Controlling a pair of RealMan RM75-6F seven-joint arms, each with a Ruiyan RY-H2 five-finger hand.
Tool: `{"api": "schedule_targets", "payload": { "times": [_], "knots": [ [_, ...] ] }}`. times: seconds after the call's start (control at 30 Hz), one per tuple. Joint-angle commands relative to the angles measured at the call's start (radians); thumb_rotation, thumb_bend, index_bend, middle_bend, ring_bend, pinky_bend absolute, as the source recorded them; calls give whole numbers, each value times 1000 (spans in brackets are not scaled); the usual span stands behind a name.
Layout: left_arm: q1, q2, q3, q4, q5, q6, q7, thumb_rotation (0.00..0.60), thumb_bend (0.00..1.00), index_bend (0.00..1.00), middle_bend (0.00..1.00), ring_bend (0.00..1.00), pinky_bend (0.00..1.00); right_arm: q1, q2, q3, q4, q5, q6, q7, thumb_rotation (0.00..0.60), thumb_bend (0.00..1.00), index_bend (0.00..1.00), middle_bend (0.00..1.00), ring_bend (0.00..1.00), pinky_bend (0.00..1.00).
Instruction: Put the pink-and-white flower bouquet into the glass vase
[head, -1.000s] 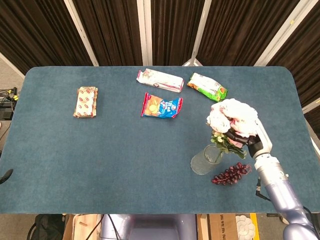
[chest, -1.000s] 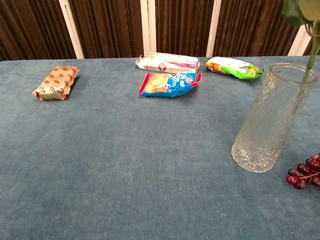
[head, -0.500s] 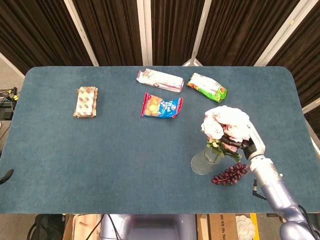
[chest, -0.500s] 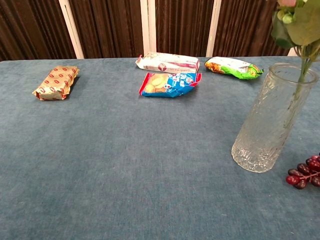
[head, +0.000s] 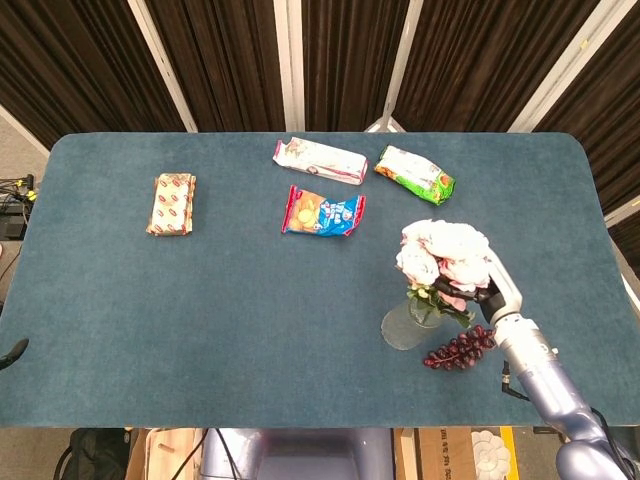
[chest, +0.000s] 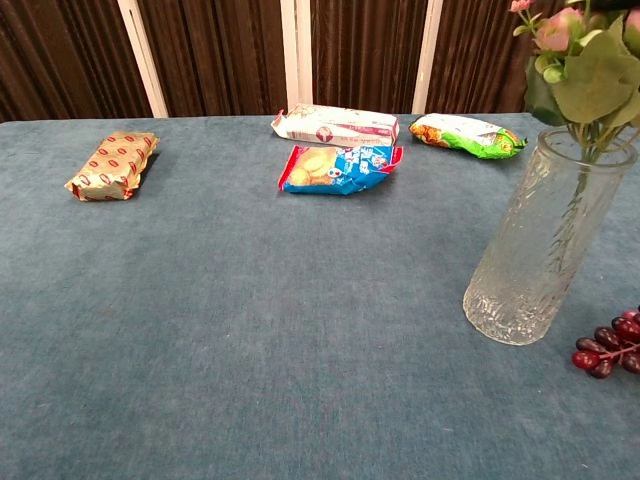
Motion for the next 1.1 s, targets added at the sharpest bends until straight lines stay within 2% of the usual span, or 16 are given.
{"api": "schedule_targets", "payload": {
  "times": [0.03, 0.17, 0.3, 0.5, 0.63, 0.77, 0.93, 1.1],
  "knots": [
    [0, 0, 0, 0, 1, 0, 0, 600, 154, 88, 27, 0, 23, -4, -8, -5, 14, -8, -11, 18, 600, 386, 599, 479, 380, 65],
    [0, -1, 1, 0, 2, 1, 2, 600, 154, 88, 27, 0, 23, -2, -17, -7, 27, -19, -20, 30, 600, 381, 579, 448, 352, 49],
    [0, -1, 0, 0, 1, 1, 3, 600, 154, 88, 27, 0, 22, -6, -10, -8, 28, -49, -35, 40, 600, 303, 513, 369, 282, 15],
    [-1, -1, 0, 0, -1, -2, 4, 600, 154, 88, 27, 0, 23, -22, 17, -13, 32, -151, -78, 90, 600, 188, 317, 223, 158, 0],
    [0, -1, -1, 0, -2, -1, 5, 600, 154, 88, 27, 0, 23, -37, 60, -13, 45, -263, -144, 186, 600, 142, 202, 127, 81, 0],
    [0, -1, -1, -1, -2, -1, 6, 600, 154, 88, 27, 0, 23, -51, 89, -13, 67, -356, -155, 270, 600, 125, 145, 76, 46, 0],
    [-2, -1, -2, -1, -7, -6, 7, 600, 154, 88, 27, 0, 23, -80, 150, -22, 88, -464, -128, 401, 600, 125, 130, 63, 38, 0],
    [-4, -2, 1, -4, -8, -13, 16, 600, 154, 88, 27, 0, 23, -127, 249, -47, 122, -600, -52, 583, 600, 125, 125, 59, 35, 0]
  ]
}}
